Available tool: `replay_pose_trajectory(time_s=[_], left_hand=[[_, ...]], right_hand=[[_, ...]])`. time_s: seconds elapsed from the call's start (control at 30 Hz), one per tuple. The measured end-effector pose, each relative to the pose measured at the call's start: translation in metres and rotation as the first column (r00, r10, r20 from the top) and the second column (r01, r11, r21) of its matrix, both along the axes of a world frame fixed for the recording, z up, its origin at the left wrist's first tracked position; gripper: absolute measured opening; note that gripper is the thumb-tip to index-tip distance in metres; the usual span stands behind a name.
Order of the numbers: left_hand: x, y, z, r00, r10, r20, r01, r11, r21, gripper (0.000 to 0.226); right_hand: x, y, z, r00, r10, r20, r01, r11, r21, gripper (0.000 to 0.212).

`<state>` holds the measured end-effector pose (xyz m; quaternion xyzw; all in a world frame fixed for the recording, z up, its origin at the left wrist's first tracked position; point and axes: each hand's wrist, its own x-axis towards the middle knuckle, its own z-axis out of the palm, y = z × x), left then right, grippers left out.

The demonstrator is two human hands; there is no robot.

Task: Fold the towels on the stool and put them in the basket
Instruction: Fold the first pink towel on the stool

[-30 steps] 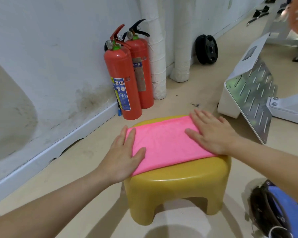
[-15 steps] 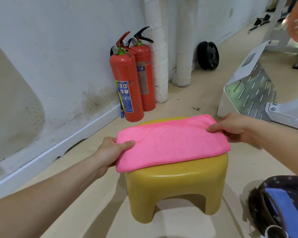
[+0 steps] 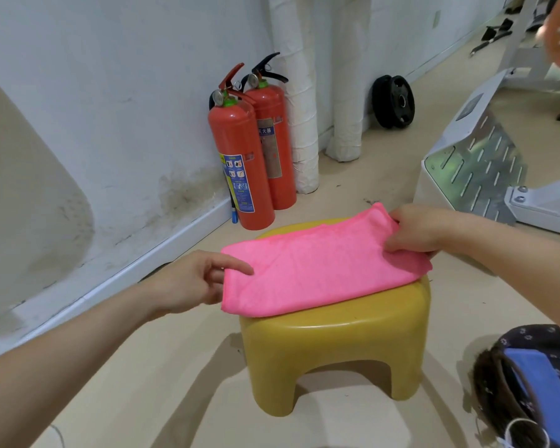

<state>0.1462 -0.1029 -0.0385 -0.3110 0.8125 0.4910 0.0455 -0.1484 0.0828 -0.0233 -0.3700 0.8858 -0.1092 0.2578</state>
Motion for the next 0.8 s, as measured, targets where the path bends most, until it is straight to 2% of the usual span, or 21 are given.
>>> replay_pose_trajectory(time_s=[0.07, 0.13, 0.23, 0.33, 0.4, 0.47, 0.5, 0.6, 0.7, 0.8], left_hand=[[-0.005, 0.001, -0.002, 0.998, -0.062, -0.006, 0.056, 0.938, -0.342, 0.052], [-0.008, 0.005, 0.003, 0.984, -0.156, 0.088, 0.178, 0.809, -0.561, 0.043], [-0.011, 0.009, 0.016, 0.929, -0.259, 0.265, 0.37, 0.618, -0.693, 0.037], [-0.011, 0.011, 0.025, 0.895, -0.334, 0.295, 0.431, 0.478, -0.765, 0.037], [-0.012, 0.014, 0.029, 0.851, -0.371, 0.372, 0.508, 0.402, -0.761, 0.037], [-0.016, 0.018, 0.034, 0.837, -0.399, 0.375, 0.532, 0.426, -0.732, 0.041], [-0.019, 0.02, 0.036, 0.854, -0.408, 0.322, 0.502, 0.486, -0.715, 0.042], [-0.027, 0.028, 0.041, 0.911, -0.409, 0.059, 0.329, 0.633, -0.7, 0.024], [-0.039, 0.037, 0.047, 0.896, -0.406, -0.181, 0.194, 0.724, -0.662, 0.022], [-0.05, 0.044, 0.054, 0.866, -0.413, -0.282, 0.121, 0.72, -0.683, 0.014]], right_hand=[[0.005, -0.005, 0.003, 0.999, 0.021, -0.037, -0.021, 1.0, 0.012, 0.026], [0.011, -0.008, 0.006, 0.999, 0.027, -0.032, -0.027, 1.0, 0.011, 0.032], [0.013, -0.01, 0.011, 0.998, 0.031, -0.057, -0.027, 0.997, 0.074, 0.051], [0.007, -0.007, 0.009, 0.999, 0.004, 0.049, -0.012, 0.986, 0.165, 0.06], [0.004, -0.005, 0.005, 0.992, -0.012, 0.128, -0.007, 0.99, 0.143, 0.058], [0.002, -0.004, -0.003, 0.985, -0.024, 0.173, 0.02, 1.0, 0.021, 0.052], [0.002, -0.005, -0.005, 0.98, -0.044, 0.193, 0.055, 0.997, -0.056, 0.051], [0.009, -0.011, 0.004, 0.948, -0.05, 0.313, 0.146, 0.946, -0.291, 0.046], [0.036, -0.019, 0.032, 0.943, 0.156, 0.295, -0.008, 0.894, -0.449, 0.051], [0.072, -0.024, 0.055, 0.896, 0.358, 0.264, -0.168, 0.822, -0.544, 0.059]])
